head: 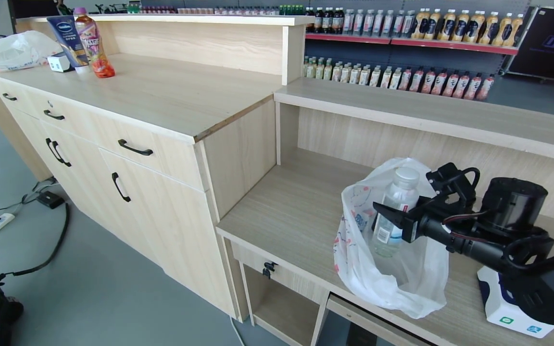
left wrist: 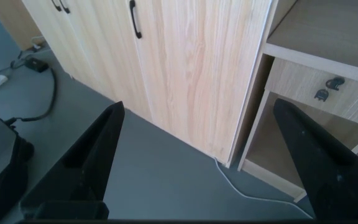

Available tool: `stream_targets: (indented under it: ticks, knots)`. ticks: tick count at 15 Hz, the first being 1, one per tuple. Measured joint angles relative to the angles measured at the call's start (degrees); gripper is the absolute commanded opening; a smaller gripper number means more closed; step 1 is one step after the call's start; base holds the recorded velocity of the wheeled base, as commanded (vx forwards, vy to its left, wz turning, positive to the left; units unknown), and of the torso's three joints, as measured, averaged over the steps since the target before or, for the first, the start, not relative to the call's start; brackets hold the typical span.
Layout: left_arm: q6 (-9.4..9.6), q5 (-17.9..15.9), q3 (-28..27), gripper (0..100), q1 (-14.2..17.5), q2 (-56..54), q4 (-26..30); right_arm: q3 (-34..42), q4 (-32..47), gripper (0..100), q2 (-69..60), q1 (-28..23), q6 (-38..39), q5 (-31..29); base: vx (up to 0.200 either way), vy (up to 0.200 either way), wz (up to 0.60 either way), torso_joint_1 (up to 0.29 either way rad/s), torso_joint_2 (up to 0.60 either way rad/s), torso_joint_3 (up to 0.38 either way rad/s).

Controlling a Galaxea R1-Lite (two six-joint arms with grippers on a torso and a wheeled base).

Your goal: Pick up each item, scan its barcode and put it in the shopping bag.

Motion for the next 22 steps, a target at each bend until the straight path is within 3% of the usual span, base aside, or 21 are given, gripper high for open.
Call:
stream_targets:
  ticks: [7, 15, 16, 22]
  knots:
    - [0.04, 0.00, 0.00, 100, 0.00, 0.00, 0.05, -0.12, -7.75, 0, 8.07, 0.80, 0.00, 0.09, 0.000, 0.000, 0.00, 0.000, 0.00, 0.000]
    - [0.01, 0.00, 0.00, 100, 0.00, 0.00, 0.02, -0.33, -8.37, 0, 11.65, 1.11, -0.09, 0.37, 0.000, 0.000, 0.00, 0.000, 0.00, 0.000]
    - [0.00, -0.02, 0.00, 100, 0.00, 0.00, 0.02, -0.23, -8.24, 100, 11.63, 1.29, -0.11, 0.35, 0.000, 0.000, 0.00, 0.000, 0.00, 0.000]
    - [0.00, 0.00, 0.00, 100, 0.00, 0.00, 0.02, -0.11, -5.14, 100, 8.40, 1.83, 0.10, 0.74, 0.000, 0.000, 0.00, 0.000, 0.00, 0.000]
